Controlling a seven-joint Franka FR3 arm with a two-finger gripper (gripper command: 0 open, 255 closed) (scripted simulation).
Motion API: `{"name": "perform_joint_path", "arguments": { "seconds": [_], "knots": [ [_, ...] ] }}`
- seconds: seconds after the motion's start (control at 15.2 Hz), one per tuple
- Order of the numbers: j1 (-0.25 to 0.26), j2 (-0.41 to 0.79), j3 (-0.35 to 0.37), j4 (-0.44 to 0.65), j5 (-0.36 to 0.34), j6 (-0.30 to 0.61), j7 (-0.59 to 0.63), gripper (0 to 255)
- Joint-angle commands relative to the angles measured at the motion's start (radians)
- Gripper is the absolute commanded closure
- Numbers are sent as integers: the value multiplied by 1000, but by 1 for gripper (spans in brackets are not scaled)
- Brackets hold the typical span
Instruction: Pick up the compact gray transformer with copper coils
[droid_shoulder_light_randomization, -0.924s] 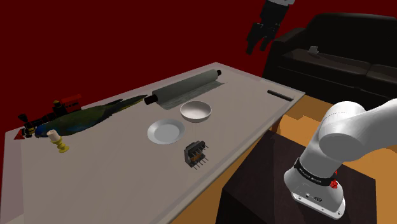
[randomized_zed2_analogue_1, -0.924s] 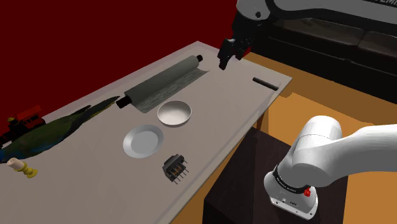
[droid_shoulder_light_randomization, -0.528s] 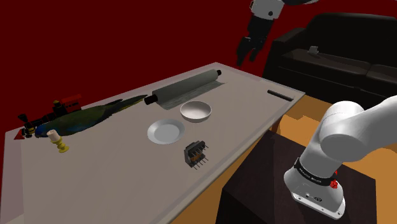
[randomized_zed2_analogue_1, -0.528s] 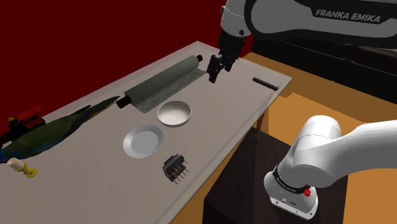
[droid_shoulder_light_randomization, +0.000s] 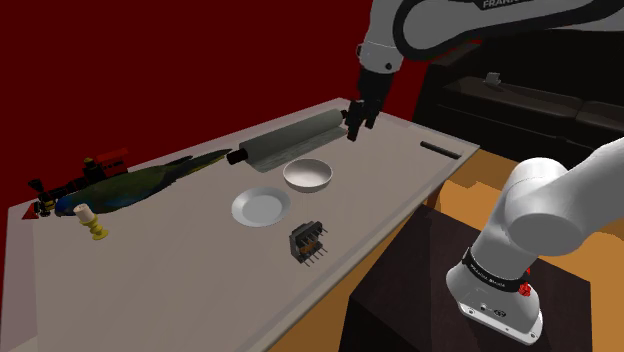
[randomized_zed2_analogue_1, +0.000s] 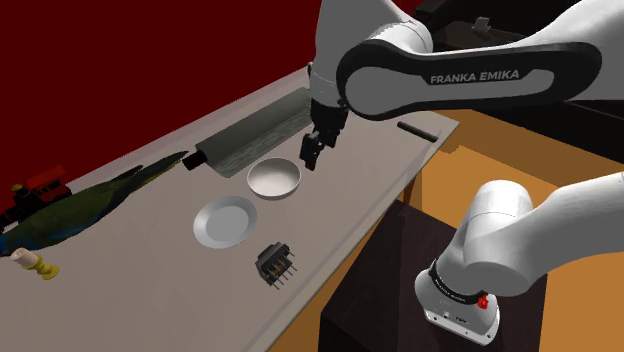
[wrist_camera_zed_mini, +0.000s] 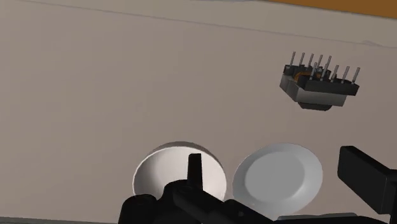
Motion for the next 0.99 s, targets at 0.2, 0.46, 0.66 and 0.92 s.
{"name": "perform_joint_path", "arguments": {
  "seconds": [0.2, 0.46, 0.66, 0.92],
  "knots": [
    [48, 103, 43, -47, 23, 106, -11, 0],
    [86, 198, 80, -68, 39, 186, -18, 0],
    [112, 276, 108, -76, 49, 245, -22, 0],
    [146, 388, 146, -77, 57, 323, -26, 0]
  ]
}}
